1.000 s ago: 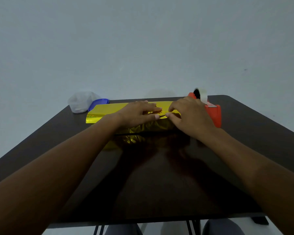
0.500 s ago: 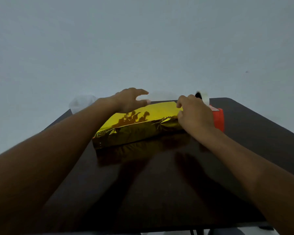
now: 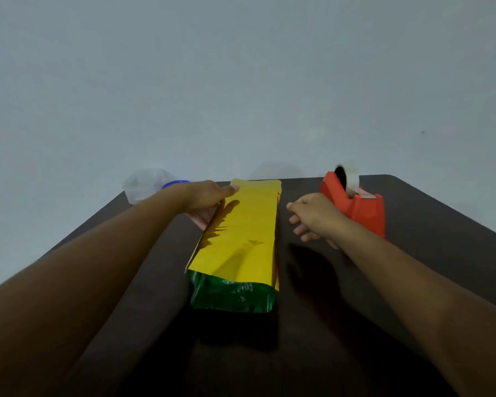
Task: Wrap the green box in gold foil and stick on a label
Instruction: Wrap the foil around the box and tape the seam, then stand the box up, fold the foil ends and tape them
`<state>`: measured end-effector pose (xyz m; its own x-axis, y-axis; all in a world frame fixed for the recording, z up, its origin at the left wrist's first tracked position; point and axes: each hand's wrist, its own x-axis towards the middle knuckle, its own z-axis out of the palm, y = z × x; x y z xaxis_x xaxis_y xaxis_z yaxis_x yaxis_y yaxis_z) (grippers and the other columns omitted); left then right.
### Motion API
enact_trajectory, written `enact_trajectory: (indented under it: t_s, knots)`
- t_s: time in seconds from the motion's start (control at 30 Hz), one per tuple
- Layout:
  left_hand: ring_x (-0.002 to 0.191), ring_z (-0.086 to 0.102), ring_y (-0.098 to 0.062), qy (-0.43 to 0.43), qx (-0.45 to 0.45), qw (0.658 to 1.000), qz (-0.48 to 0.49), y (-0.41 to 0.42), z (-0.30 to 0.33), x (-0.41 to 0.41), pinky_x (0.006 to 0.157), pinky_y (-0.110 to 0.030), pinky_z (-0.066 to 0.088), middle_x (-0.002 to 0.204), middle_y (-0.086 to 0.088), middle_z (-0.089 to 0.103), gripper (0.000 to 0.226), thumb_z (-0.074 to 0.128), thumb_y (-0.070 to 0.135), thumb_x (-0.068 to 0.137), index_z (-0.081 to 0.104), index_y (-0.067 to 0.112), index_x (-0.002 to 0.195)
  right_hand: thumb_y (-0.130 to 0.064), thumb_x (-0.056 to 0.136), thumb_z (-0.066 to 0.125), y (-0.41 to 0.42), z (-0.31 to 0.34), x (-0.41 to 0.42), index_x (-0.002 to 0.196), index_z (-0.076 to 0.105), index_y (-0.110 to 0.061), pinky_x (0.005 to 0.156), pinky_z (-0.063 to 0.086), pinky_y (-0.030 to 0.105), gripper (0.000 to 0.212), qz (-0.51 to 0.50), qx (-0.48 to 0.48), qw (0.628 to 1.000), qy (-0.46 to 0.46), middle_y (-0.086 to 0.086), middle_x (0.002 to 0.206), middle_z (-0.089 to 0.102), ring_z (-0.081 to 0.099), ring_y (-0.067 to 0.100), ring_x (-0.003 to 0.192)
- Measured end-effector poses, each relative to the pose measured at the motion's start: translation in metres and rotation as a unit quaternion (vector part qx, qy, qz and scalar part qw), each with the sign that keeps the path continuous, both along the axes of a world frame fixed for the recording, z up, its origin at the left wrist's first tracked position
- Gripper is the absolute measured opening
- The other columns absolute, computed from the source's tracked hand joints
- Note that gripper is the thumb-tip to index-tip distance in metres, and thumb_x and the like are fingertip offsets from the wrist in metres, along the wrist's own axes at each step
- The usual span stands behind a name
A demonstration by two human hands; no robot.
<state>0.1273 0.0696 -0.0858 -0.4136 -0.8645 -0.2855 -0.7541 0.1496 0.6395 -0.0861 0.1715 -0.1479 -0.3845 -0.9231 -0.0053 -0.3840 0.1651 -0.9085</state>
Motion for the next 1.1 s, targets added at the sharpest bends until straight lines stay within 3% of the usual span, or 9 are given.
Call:
enact_trajectory:
  t_s: [0.07,0.17,0.3,0.4,0.5,0.63,0.77,0.97,1.1]
  knots:
    - [0.058,0.067,-0.016,0.036,-0.006,0.999,0.027,0.005,-0.001,-0.002,0.049,-0.027,0.054,0.075,-0.008,0.066,0.061,0.033,0.061,0.102,0.058,0.005,0.099,-0.034,0.104,0.051,-0.007,0.003,0.003,0.124,0.059,-0.009,0.069,0.059,0.036,0.033,-0.013,0.008,1.000,-0.017,0.010,0.104,0.066,0.066,0.024,0.085]
    - [0.070,0.055,-0.016,0.079,-0.013,0.995,0.055,0.008,-0.005,-0.003,0.057,-0.027,0.046,0.082,-0.006,0.056,0.054,0.031,0.057,0.105,0.055,0.010,0.095,-0.043,0.102,0.052,-0.021,0.005,0.005,0.136,0.052,-0.009,0.071,0.059,0.038,0.048,-0.016,0.029,0.998,-0.061,0.011,0.117,0.064,0.067,0.028,0.097]
    - [0.072,0.051,-0.016,0.117,0.011,0.990,0.082,0.007,-0.008,-0.004,0.057,-0.027,0.042,0.087,-0.005,0.054,0.058,0.031,0.062,0.103,0.054,0.009,0.110,-0.042,0.103,0.053,-0.030,0.015,0.013,0.132,0.051,-0.006,0.072,0.057,0.038,0.046,0.017,0.042,0.994,-0.104,0.012,0.119,0.064,0.066,0.029,0.100]
    - [0.065,0.051,-0.016,0.201,0.026,0.975,0.092,-0.002,-0.004,-0.006,0.046,-0.023,0.045,0.085,-0.004,0.056,0.066,0.030,0.069,0.100,0.057,0.011,0.114,-0.038,0.104,0.051,-0.036,0.030,0.015,0.120,0.058,-0.006,0.074,0.058,0.038,0.037,0.003,-0.011,0.993,-0.113,0.012,0.112,0.065,0.065,0.027,0.100]
    - [0.072,0.059,-0.019,0.360,0.029,0.927,0.102,-0.009,0.010,-0.008,0.059,-0.028,0.047,0.089,0.000,0.065,0.059,0.027,0.063,0.103,0.063,0.017,0.108,-0.034,0.105,0.047,-0.040,0.054,0.012,0.115,0.066,-0.011,0.090,0.056,0.046,0.031,-0.013,-0.101,0.978,-0.184,0.012,0.113,0.072,0.068,0.025,0.094]
    - [0.084,0.064,-0.021,0.517,0.025,0.847,0.118,-0.006,0.030,-0.009,0.067,-0.035,0.053,0.098,-0.002,0.068,0.041,0.031,0.042,0.109,0.063,0.017,0.105,-0.025,0.105,0.045,-0.034,0.080,0.009,0.113,0.070,-0.015,0.075,0.062,0.036,0.028,-0.007,-0.183,0.958,-0.223,0.009,0.107,0.074,0.071,0.025,0.093]
    - [0.084,0.067,-0.022,0.545,0.004,0.831,0.110,0.004,0.027,-0.010,0.065,-0.037,0.057,0.093,-0.004,0.068,0.019,0.053,0.018,0.096,0.070,0.013,0.099,-0.023,0.106,0.045,-0.030,0.074,0.013,0.108,0.071,-0.024,0.097,0.055,0.052,0.027,-0.018,-0.215,0.958,-0.191,0.004,0.116,0.070,0.064,0.027,0.113]
    - [0.096,0.071,-0.033,0.568,-0.007,0.815,0.109,0.013,0.011,-0.009,0.078,-0.055,0.059,0.111,-0.019,0.071,0.027,0.050,0.010,0.098,0.063,0.004,0.121,-0.038,0.108,0.038,-0.019,0.064,0.020,0.125,0.061,-0.022,0.103,0.052,0.049,0.032,-0.025,-0.212,0.960,-0.179,0.007,0.124,0.064,0.061,0.028,0.115]
    - [0.102,0.071,-0.035,0.558,-0.035,0.824,0.094,0.016,0.013,-0.008,0.078,-0.051,0.059,0.111,-0.018,0.072,0.023,0.054,0.010,0.099,0.062,0.007,0.120,-0.050,0.108,0.029,-0.014,0.072,0.020,0.123,0.061,-0.020,0.104,0.050,0.049,0.047,-0.030,-0.194,0.959,-0.206,0.007,0.122,0.064,0.062,0.027,0.113]
